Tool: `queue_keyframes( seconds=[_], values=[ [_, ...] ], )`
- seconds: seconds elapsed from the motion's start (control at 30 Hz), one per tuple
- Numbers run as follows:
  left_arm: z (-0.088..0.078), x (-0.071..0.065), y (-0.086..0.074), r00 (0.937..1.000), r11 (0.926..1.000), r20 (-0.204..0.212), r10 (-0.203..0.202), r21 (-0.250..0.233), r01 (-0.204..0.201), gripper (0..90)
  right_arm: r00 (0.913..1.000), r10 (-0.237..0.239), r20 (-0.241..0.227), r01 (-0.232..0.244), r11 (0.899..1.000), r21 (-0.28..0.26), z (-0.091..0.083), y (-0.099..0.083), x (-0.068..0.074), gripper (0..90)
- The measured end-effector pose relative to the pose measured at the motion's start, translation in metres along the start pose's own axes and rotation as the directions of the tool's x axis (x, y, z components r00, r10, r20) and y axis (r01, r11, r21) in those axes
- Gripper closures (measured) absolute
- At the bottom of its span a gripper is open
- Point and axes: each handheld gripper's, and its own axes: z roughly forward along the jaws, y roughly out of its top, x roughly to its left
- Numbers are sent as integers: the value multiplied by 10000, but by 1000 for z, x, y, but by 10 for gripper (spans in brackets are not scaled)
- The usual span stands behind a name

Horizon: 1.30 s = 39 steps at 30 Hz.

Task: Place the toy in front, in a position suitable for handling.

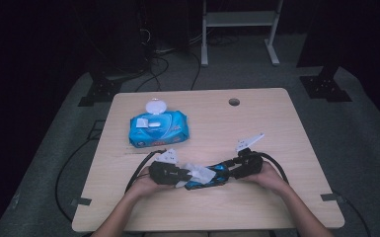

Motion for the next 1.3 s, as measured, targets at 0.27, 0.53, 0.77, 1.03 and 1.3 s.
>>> queue_keyframes(
  seconds=[0.27,0.53,0.77,1.03,1.3],
  values=[
    [-5,3,-3,9991,9989,198,-384,-263,389,761,9991,-312,298,316,9994,-144,0,1,6,546],
    [-7,6,-4,9982,9981,-103,-584,-227,581,757,9972,-476,585,477,9989,-13,-4,0,9,552],
    [-10,11,-7,9945,9937,-96,-1040,-436,1035,757,9910,-974,919,1009,9943,-339,-6,-5,16,551],
    [-16,18,-9,9850,9812,119,-1720,-873,1723,749,9537,-2251,1996,2384,9701,-451,-10,-11,36,550],
    [-17,22,-10,9725,9674,463,-2283,-1014,2320,746,8734,-3588,3294,3891,9207,-289,-11,-21,60,551]
  ],
)
